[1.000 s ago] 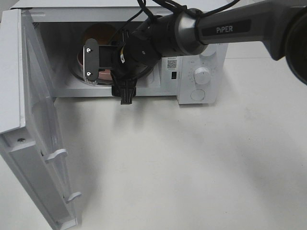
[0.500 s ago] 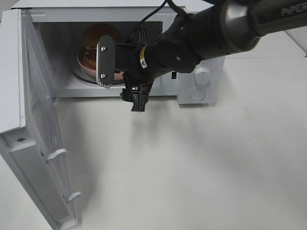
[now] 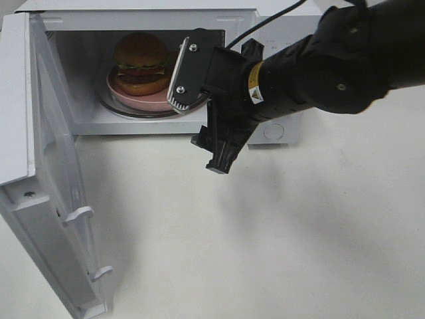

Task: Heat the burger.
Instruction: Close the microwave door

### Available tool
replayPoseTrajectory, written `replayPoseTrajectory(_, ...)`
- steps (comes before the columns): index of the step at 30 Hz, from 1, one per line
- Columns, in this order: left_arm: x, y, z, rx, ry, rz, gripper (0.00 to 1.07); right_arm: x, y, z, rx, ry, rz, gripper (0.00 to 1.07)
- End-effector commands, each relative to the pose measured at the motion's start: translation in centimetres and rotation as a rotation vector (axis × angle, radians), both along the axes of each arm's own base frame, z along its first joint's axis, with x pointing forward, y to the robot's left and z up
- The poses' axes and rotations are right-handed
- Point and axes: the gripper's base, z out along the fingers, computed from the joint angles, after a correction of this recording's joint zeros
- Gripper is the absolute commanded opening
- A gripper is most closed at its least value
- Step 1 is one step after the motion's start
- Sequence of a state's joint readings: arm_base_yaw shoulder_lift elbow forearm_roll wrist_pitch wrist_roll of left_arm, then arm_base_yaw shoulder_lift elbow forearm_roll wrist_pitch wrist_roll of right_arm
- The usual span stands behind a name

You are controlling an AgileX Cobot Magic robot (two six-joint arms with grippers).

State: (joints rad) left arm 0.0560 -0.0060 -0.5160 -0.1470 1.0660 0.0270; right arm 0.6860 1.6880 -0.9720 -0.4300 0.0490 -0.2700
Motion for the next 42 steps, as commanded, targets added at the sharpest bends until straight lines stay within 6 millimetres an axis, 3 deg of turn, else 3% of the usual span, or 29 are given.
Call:
replayPoseTrajectory(1, -0.3, 0.0, 0.0, -0.001, -0.016, -0.005, 1.00, -2.0, -1.6, 0.5, 0.065, 0.078, -0.109, 0.75)
replayPoseTrajectory(5, -0.3, 0.0, 0.0, -0.001, -0.016, -0.005, 1.00, -3.2, -2.9, 0.5, 0.087, 0.160, -0.222, 0.75)
replayPoseTrajectory(9, -0.3, 0.0, 0.0, -0.001, -0.016, -0.005, 1.00, -5.4, -5.5, 0.9, 0.072, 0.299, -0.465, 0.75)
replayPoseTrajectory(18, -0.3, 0.0, 0.0, -0.001, -0.016, -0.005, 1.00, -9.0, -8.9, 2.8, 0.050, 0.418, -0.681, 0.75)
replayPoseTrajectory(29, -0.3, 0.0, 0.0, -0.001, -0.016, -0.005, 1.00, -13.4, -12.3, 4.9, 0.010, 0.510, -0.772, 0.75)
replayPoseTrajectory(42, -0.3, 0.0, 0.0, -0.001, -0.016, -0.005, 1.00, -17.6, -15.9, 5.2, 0.077, 0.495, -0.824, 0.75)
